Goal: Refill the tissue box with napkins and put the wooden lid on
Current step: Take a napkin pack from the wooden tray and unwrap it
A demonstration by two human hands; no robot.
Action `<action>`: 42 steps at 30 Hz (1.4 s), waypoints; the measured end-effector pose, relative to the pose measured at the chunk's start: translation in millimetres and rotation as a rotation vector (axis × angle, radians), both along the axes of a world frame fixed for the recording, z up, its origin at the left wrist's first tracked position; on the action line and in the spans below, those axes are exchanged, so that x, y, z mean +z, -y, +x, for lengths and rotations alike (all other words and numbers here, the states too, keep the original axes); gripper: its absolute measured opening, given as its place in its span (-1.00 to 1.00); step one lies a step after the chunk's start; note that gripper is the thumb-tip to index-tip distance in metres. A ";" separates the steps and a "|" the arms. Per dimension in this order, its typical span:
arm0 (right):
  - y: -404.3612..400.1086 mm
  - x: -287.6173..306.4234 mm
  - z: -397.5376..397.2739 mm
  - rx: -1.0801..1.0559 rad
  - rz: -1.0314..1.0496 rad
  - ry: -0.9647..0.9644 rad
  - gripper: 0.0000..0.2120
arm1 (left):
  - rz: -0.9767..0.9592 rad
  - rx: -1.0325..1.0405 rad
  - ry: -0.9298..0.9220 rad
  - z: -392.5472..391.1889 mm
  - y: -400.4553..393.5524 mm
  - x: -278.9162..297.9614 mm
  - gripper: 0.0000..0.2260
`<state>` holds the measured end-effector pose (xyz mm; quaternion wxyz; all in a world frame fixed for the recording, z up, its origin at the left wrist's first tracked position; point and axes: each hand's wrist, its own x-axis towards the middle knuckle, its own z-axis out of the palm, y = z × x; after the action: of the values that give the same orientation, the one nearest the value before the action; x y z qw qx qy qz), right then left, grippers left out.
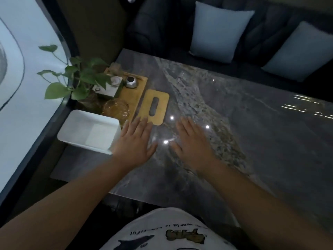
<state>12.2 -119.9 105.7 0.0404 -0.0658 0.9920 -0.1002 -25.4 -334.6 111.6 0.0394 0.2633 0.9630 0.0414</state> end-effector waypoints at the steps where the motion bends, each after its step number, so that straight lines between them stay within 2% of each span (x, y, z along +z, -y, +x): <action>1: -8.6 0.4 4.5 -0.014 -0.004 0.003 -0.33 | 0.000 -0.015 -0.002 0.7 -9.5 1.1 -0.34; 6: -52.8 8.9 27.1 -0.077 -0.013 -0.011 -0.26 | 0.016 -0.077 -0.005 10.1 -61.2 6.6 -0.32; 10: -93.0 14.7 50.6 -0.135 -0.048 -0.067 -0.36 | 0.034 -0.138 -0.008 22.4 -107.4 8.1 -0.34; 26: -293.4 19.5 200.4 -0.527 0.038 -0.126 -0.37 | 0.114 -0.498 -0.036 107.0 -340.5 14.4 -0.39; 37: -338.7 8.0 284.3 -0.876 0.047 -0.116 -0.36 | 0.129 -0.825 -0.021 141.2 -438.7 18.4 -0.36; 42: -349.2 3.5 316.5 -1.033 0.048 -0.102 -0.37 | 0.145 -0.926 -0.029 151.3 -469.2 10.2 -0.41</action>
<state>328.7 229.3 109.2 -0.0613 0.4286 0.8977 -0.0811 125.9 134.5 121.8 0.0219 0.6679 0.7393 0.0829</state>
